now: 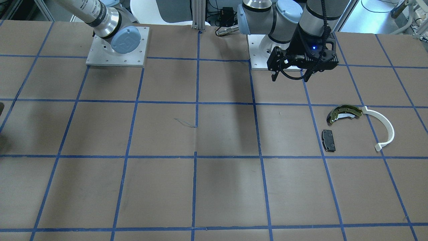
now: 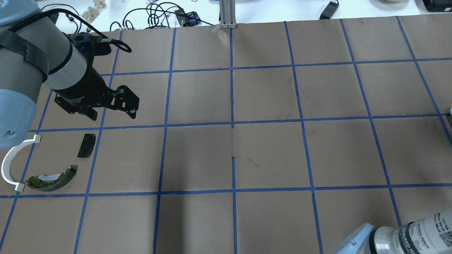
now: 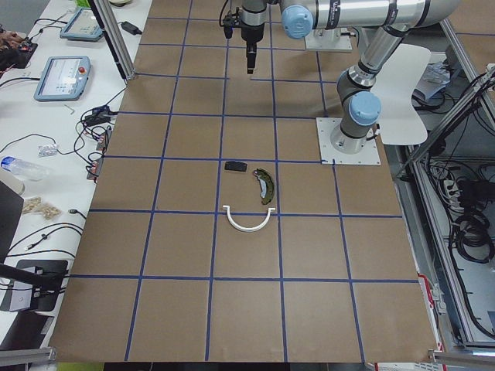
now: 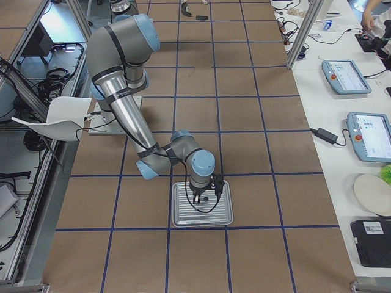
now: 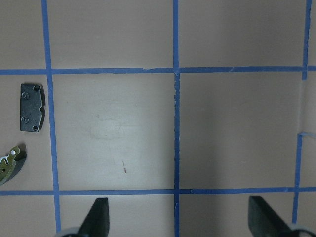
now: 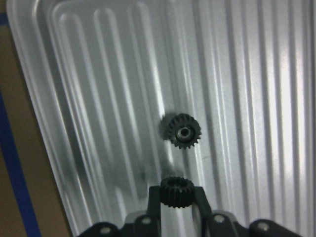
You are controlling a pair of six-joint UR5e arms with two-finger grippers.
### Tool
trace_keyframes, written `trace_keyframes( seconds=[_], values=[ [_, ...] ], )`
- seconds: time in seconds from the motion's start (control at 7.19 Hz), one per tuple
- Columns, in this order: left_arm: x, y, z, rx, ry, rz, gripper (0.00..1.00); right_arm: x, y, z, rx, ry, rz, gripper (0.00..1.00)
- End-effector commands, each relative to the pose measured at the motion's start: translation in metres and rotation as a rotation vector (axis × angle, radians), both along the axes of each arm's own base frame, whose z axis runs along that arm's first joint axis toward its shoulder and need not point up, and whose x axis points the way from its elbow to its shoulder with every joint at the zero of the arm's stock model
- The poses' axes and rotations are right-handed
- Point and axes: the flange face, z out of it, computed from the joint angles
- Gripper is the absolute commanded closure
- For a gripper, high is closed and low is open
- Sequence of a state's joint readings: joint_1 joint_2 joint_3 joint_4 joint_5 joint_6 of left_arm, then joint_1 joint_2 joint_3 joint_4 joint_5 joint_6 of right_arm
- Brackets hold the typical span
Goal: Place bearing gear from tray to pile
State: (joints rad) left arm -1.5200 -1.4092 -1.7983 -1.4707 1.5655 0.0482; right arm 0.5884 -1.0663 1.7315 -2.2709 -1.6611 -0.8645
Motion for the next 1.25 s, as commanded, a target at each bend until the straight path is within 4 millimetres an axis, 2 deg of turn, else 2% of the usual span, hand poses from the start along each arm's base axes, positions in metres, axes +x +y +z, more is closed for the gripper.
trace_keyframes(
  seconds=[0.0,0.14,0.28,0.42,0.56,0.7,0.84,0.97,1.11],
  values=[
    [0.001,0.001,0.001,-0.001,-0.001,0.004,0.0,0.043,-0.013,0.058,-0.006,-0.011,0.038,0.91],
    [0.001,0.001,0.001,0.0,0.001,0.003,0.0,0.084,-0.019,0.107,-0.009,-0.008,0.107,0.91],
    [0.0,0.001,-0.001,-0.001,0.007,0.005,0.0,0.137,-0.039,0.133,-0.034,-0.043,0.186,0.89],
    [0.001,0.003,-0.003,-0.006,0.002,0.006,0.0,0.194,-0.061,0.148,-0.055,-0.066,0.251,0.87],
    [0.004,0.005,-0.006,0.0,0.003,0.013,0.0,0.256,-0.082,0.155,-0.057,-0.073,0.213,0.87],
    [0.005,0.006,-0.008,-0.001,0.004,0.025,0.0,0.331,-0.095,0.162,-0.047,-0.086,0.195,0.88],
    [0.005,0.009,-0.007,-0.002,-0.002,0.016,0.0,0.401,-0.101,0.162,-0.039,-0.14,0.18,0.88],
    [0.007,0.01,-0.007,-0.001,-0.002,0.016,0.0,0.463,-0.102,0.161,-0.035,-0.2,0.11,0.88],
    [0.006,0.013,-0.013,0.006,0.001,0.016,0.0,0.529,-0.097,0.157,-0.017,-0.217,0.073,0.89]
  ],
)
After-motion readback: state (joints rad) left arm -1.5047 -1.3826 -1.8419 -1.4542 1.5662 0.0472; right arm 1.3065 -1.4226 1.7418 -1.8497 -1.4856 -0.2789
